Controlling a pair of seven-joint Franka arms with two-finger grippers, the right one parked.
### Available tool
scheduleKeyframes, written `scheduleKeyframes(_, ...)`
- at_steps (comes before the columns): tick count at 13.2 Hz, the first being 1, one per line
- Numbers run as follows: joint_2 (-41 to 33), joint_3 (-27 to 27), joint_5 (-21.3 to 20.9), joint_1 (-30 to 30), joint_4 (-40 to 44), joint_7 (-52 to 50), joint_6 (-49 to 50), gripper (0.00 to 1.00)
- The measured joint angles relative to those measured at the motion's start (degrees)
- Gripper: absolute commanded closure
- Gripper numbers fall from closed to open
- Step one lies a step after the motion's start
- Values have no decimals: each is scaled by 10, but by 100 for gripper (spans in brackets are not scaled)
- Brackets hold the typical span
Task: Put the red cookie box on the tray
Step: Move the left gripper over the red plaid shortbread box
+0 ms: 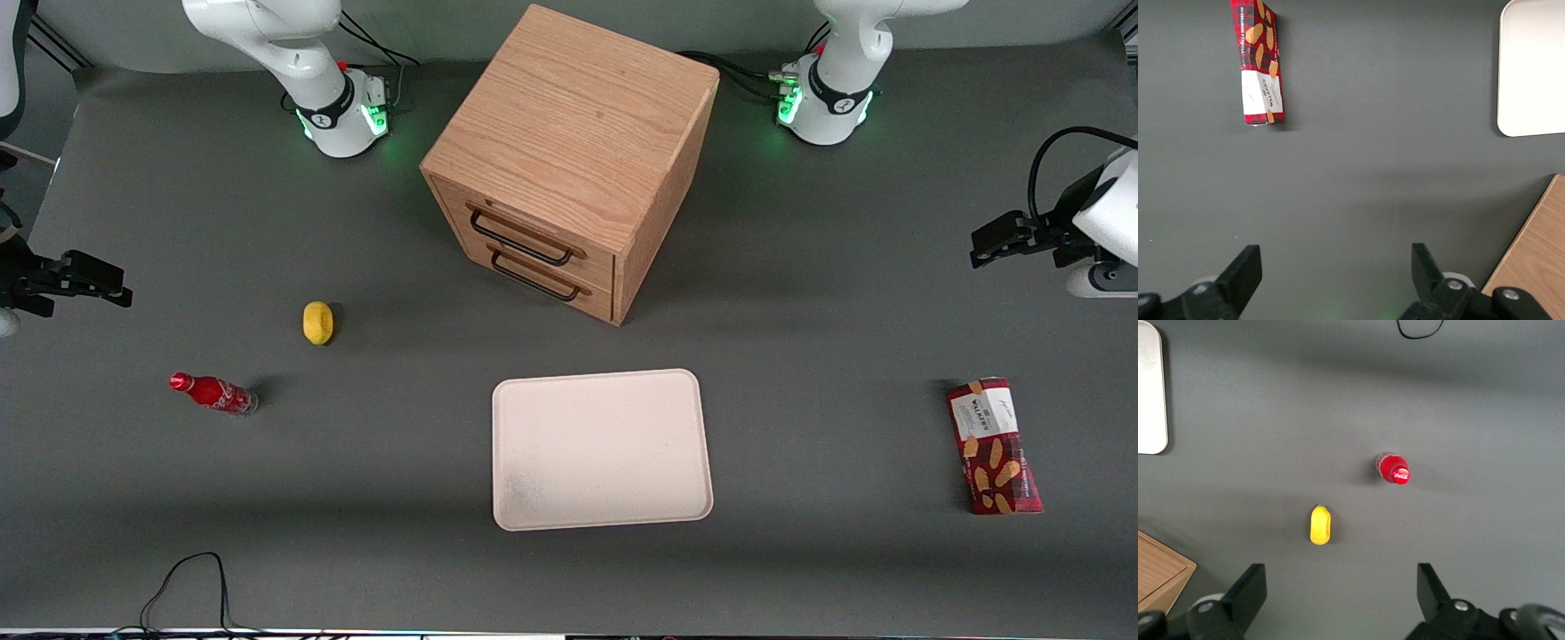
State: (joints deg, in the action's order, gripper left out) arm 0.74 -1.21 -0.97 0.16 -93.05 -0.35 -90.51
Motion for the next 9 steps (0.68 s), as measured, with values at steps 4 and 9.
scheduleKeyframes(4, 41, 3, 0, 61, 10, 33, -30, 0)
scheduleKeyframes(9, 193, 5, 0, 176, 148, 143, -47, 0)
